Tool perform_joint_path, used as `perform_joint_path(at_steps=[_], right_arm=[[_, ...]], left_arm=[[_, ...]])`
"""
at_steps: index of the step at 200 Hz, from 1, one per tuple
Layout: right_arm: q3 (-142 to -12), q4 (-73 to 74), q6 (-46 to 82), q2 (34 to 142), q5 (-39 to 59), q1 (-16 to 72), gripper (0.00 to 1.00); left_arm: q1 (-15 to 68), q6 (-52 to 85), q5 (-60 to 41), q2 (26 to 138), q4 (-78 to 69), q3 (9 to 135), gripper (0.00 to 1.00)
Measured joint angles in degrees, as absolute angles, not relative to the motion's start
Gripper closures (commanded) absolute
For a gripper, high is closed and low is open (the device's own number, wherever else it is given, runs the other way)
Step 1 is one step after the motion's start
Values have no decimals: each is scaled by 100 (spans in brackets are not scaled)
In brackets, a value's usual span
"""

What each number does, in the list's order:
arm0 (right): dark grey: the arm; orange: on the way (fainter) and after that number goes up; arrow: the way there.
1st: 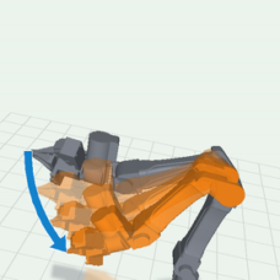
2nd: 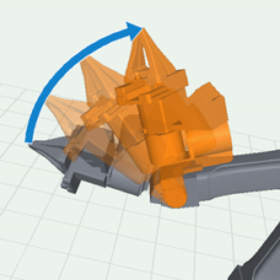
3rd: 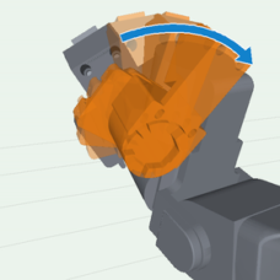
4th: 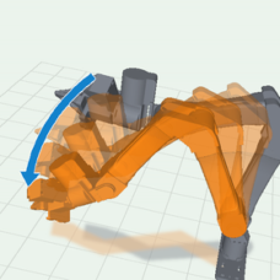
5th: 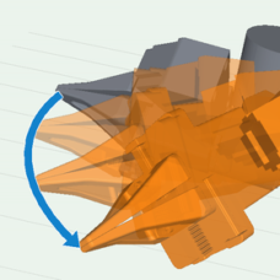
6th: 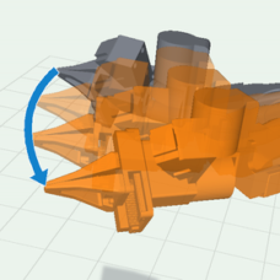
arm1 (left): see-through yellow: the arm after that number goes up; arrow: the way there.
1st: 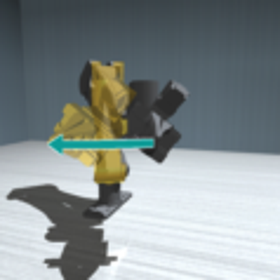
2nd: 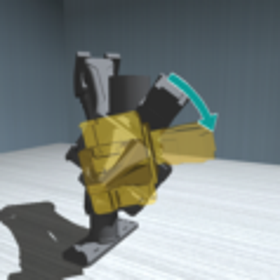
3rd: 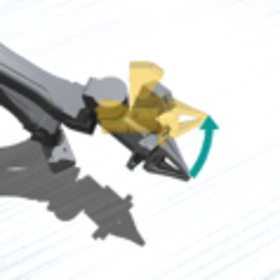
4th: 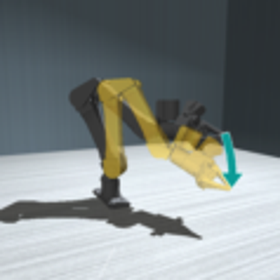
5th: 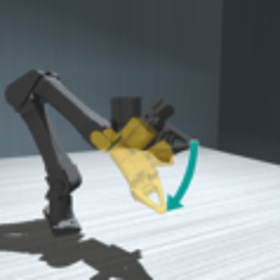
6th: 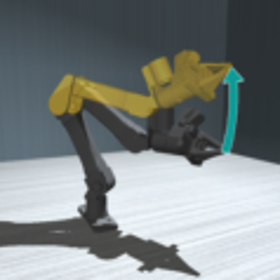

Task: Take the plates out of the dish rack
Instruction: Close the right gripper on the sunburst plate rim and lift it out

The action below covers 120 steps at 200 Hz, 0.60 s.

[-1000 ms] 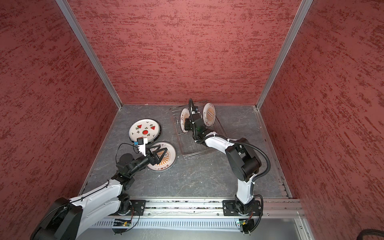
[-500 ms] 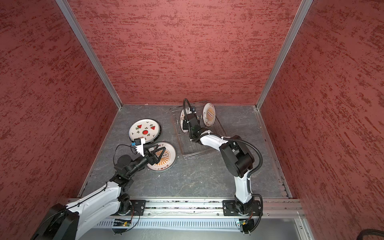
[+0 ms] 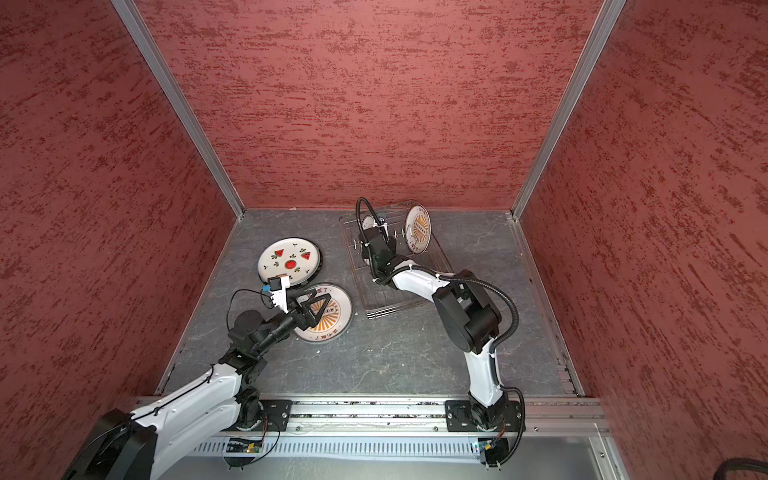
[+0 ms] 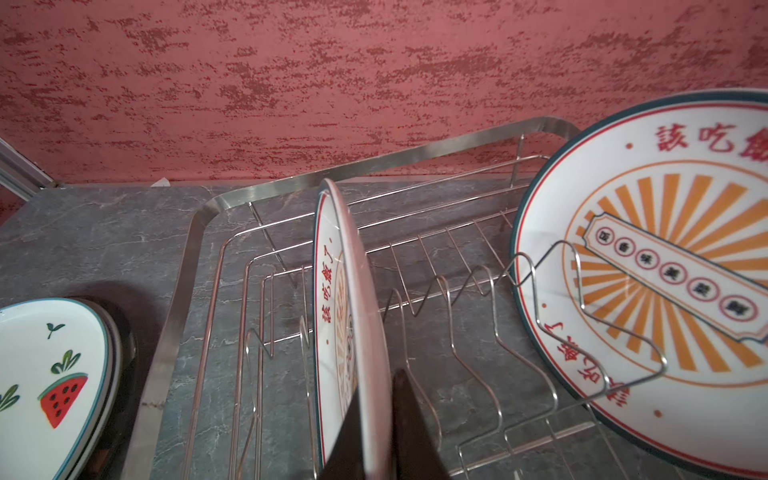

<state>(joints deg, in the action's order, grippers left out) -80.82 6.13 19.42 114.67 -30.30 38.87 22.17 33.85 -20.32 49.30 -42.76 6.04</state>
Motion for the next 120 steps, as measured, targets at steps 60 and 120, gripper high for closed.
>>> perform_joint_path(at_steps=[60,120], right_arm=[[-8095,598,1643,11465,-3382,3994,91],[-8090,681,1227,11214,-3686,4080,92]], left_arm=[[2217,3406,-1852,4405,-3994,484,1],[2220,3422,-1758,4305,-3844,445,1]])
